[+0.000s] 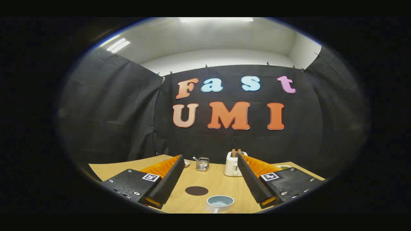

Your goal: Take the bottle from table, then pour the juice into the cup, finally place the bottle on the coaster

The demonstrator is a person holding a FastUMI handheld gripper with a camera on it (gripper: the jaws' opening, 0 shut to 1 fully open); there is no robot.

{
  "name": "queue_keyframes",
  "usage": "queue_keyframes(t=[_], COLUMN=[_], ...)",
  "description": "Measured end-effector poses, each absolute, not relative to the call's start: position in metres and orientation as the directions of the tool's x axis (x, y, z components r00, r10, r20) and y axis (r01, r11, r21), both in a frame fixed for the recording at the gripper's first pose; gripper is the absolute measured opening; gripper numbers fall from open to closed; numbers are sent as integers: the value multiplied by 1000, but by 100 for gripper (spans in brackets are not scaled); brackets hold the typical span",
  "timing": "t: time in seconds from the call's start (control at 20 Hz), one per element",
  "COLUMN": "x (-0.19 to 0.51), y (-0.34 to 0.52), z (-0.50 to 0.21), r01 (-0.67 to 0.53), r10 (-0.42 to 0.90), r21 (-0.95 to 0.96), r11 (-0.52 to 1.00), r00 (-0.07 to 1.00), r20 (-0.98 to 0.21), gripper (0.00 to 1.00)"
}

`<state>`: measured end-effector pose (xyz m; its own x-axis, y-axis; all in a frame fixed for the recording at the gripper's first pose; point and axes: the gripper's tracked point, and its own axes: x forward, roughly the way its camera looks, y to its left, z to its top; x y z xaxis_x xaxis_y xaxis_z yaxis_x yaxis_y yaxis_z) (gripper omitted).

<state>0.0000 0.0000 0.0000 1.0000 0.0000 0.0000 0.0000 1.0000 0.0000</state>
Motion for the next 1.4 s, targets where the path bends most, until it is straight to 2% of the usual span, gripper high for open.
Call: queue_keyframes(t=[1.4], x=[0], y=[27], z=[-7], r01=[-50], r10=[51], r21=[32], r11=[998], r00=[999], r20=[-19], gripper=[98])
